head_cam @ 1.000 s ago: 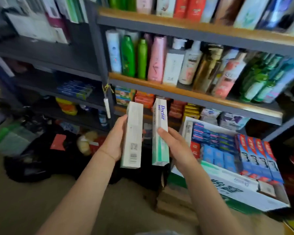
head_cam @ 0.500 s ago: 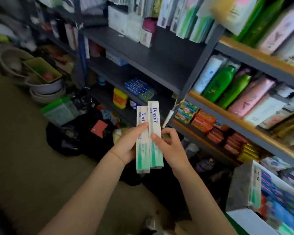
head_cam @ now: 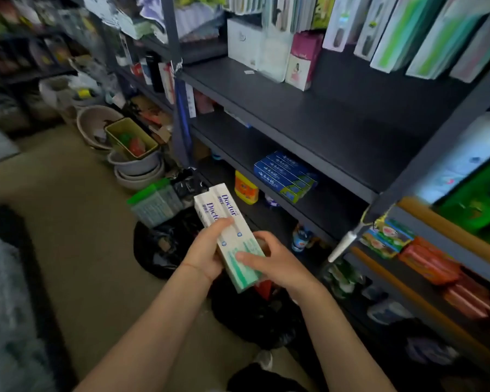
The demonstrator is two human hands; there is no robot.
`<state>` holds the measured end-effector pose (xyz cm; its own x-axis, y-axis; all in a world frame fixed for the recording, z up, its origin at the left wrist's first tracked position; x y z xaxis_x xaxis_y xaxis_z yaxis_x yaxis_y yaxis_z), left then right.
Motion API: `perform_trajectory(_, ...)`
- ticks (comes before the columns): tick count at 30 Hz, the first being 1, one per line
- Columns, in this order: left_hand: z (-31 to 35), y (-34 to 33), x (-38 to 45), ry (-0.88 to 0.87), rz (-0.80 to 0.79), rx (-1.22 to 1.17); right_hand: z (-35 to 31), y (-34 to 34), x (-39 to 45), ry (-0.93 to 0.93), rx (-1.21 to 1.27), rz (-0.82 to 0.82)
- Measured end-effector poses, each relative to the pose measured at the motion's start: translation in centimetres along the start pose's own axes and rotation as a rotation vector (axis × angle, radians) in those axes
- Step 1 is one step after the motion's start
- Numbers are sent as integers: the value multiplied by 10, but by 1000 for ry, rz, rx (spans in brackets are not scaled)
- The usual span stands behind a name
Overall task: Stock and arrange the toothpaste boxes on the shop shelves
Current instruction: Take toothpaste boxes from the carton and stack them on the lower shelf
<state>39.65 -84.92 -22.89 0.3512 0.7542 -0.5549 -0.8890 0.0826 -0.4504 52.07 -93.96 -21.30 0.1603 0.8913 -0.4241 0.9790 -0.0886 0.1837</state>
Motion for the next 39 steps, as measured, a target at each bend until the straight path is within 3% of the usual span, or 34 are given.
perform_trajectory(4,6,-23,55,-11,88,-56,2,36,49,-70,-8,-71)
perform_trajectory(9,-7,-44,111,61,113,-89,27,66,95,-165,479,204)
perform_trajectory(11,-12,-50,134,97,119,-101,40,72,111,-240,664,237)
perform_trajectory(15,-22,-62,181,166,7,-113,57,74,136,-365,787,342)
perform_trajectory(22,-14,-62,263,328,-143,-60,66,69,193,-312,933,643)
perform_trajectory(24,-12,-62,278,371,-156,-82,68,72,204,-291,884,692)
perform_trajectory(32,-23,-52,357,435,-219,-28,79,83,260,-167,226,786)
perform_trajectory(35,-22,-50,365,418,-222,12,87,85,263,-170,-186,836)
perform_trajectory(39,-16,-56,362,412,-248,27,89,88,266,-113,-126,841)
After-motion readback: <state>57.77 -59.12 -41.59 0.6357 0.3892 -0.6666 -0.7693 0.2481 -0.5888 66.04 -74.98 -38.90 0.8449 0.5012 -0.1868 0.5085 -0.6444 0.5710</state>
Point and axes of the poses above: each hand's wrist, its own x-axis towards the middle knuckle, its own y-axis out of the back of the hand, z = x × y, the point moved 1 cm from there along x, towards the middle knuckle, and after that the axes turned 1 degree about -x, right-handed, at the moved point
